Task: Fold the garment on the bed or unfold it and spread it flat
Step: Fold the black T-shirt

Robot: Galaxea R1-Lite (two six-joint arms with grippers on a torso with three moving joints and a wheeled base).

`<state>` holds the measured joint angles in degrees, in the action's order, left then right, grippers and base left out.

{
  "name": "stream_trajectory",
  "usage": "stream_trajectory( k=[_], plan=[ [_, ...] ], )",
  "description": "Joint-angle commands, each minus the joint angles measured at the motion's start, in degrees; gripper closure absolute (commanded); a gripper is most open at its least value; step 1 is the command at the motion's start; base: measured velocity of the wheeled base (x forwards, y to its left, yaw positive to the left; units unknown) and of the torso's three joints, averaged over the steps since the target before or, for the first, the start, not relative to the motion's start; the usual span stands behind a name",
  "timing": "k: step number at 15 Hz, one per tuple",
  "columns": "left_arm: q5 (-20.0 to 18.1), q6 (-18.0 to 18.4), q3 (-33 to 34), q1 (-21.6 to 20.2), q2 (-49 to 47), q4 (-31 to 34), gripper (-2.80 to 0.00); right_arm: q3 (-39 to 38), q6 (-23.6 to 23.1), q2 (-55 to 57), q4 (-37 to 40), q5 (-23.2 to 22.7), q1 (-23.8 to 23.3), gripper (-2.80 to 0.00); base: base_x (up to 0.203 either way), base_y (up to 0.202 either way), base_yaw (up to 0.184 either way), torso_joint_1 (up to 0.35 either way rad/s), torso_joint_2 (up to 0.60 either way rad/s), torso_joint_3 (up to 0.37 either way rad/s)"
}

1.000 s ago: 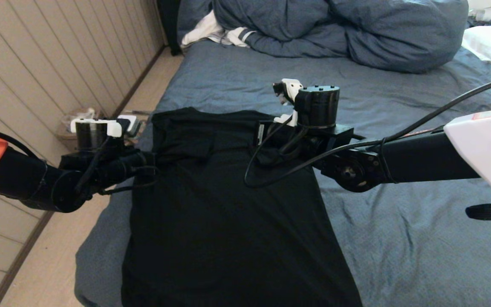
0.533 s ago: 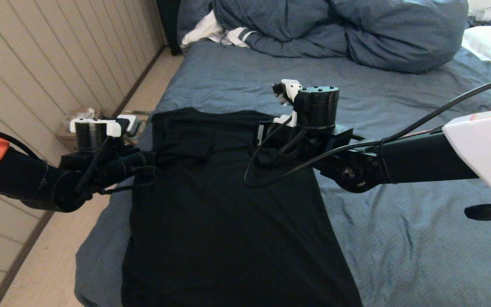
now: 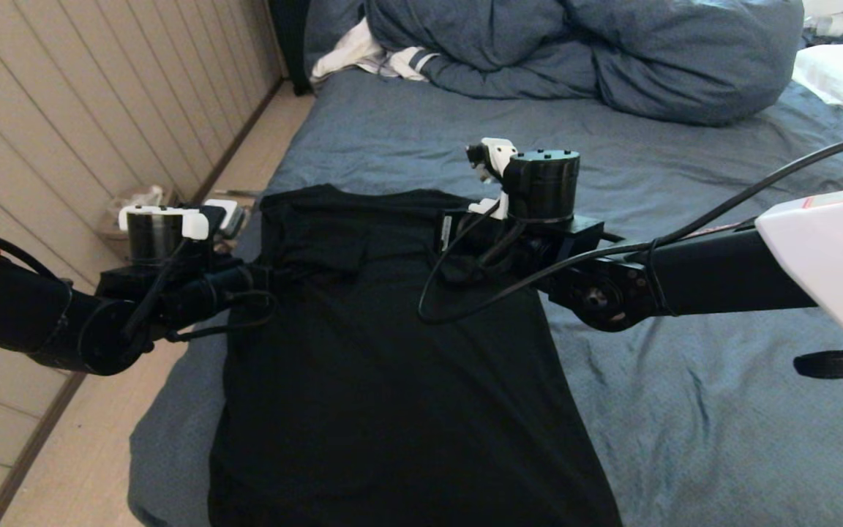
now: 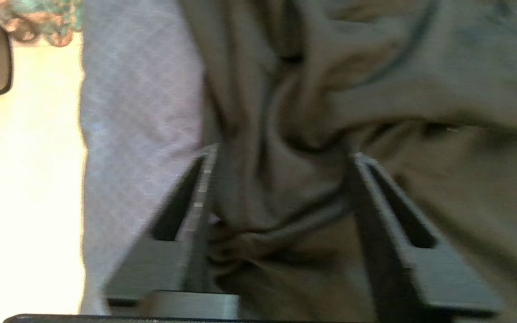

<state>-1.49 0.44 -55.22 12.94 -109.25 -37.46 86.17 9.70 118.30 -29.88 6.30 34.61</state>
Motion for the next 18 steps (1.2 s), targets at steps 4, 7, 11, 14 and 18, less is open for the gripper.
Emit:
stream_trajectory(
  k=[4,7,11,14,18],
  plan=[
    [-0.2,-0.2,6.2,0.6,7.6,-0.3,-2.8,0.7,0.1,0.1,-0.1,0.0,-0.2,0.0,0.0,0.0,0.0,0.0,0.0,0.0],
    [0.0,-0.6,6.2,0.6,10.7,0.1,-2.8,1.6,0.1,0.0,0.8,-0.1,-0.3,0.0,0.0,0.0,0.0,0.0,0.0,0.0],
    [1.2,-3.8,4.3,0.5,10.9,0.8,0.0,2.9,0.1,-0.1,3.5,-0.5,-1.4,0.0,0.0,0.0,0.0,0.0,0.0,0.0],
    [2.6,-5.8,1.2,0.4,11.7,4.4,0.0,4.1,0.1,0.3,4.6,-0.7,-3.2,0.0,0.0,0.0,0.0,0.0,0.0,0.0],
    [2.7,-8.8,-1.2,0.0,15.2,13.3,0.0,6.0,0.3,-0.1,9.4,-1.2,-5.4,0.0,0.0,0.0,0.0,0.0,0.0,0.0]
  ],
)
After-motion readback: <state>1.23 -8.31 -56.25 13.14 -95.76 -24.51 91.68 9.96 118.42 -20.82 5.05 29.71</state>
